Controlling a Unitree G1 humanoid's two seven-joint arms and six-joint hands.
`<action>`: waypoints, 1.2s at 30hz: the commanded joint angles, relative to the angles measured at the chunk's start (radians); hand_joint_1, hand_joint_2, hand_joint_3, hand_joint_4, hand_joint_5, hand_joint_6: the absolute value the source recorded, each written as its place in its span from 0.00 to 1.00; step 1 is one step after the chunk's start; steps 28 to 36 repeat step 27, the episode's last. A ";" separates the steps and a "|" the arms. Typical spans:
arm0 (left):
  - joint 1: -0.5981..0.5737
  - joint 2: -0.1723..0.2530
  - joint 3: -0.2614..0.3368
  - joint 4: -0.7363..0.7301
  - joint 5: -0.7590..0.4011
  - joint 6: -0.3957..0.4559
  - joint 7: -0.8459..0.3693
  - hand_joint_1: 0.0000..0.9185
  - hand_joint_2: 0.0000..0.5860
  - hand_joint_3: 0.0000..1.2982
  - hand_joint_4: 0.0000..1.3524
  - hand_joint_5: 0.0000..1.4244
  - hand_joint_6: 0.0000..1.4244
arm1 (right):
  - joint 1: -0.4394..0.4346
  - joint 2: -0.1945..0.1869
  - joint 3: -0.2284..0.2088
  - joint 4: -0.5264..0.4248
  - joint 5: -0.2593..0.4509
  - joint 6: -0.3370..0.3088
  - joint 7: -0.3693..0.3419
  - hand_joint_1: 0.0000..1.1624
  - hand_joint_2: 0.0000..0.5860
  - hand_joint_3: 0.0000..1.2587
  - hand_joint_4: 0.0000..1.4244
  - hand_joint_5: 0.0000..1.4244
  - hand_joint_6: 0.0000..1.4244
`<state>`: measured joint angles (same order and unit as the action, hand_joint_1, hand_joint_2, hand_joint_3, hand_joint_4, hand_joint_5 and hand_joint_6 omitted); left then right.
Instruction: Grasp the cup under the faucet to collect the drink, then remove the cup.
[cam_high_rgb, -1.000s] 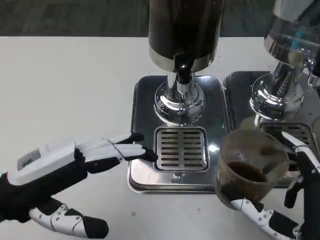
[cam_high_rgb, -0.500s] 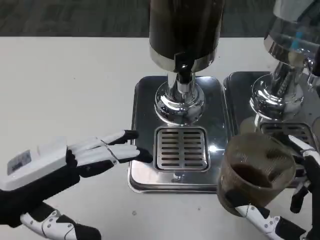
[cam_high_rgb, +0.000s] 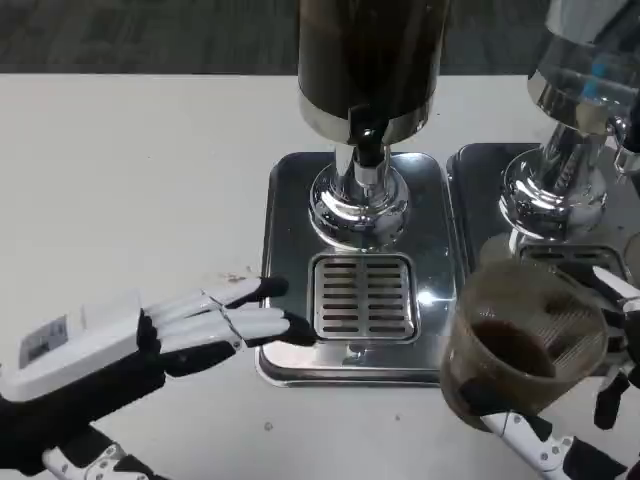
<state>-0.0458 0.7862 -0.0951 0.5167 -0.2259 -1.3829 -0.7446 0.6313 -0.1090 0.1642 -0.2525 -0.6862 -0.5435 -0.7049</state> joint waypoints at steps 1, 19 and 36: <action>0.009 0.026 -0.018 -0.018 -0.009 -0.023 0.024 0.00 0.19 0.13 0.02 0.01 0.05 | 0.013 0.014 -0.015 -0.057 -0.004 -0.045 -0.007 0.76 0.27 0.54 0.53 0.68 0.92; 0.013 0.043 -0.044 -0.025 -0.005 -0.044 0.067 0.00 0.18 0.13 0.02 0.01 0.05 | 0.056 0.032 -0.038 -0.100 0.000 -0.066 0.026 0.77 0.24 0.56 0.54 0.70 0.93; 0.014 0.048 -0.046 -0.028 0.000 -0.048 0.082 0.00 0.18 0.14 0.03 0.01 0.05 | 0.056 0.039 -0.046 -0.101 0.004 -0.074 0.038 0.76 0.24 0.57 0.54 0.70 0.93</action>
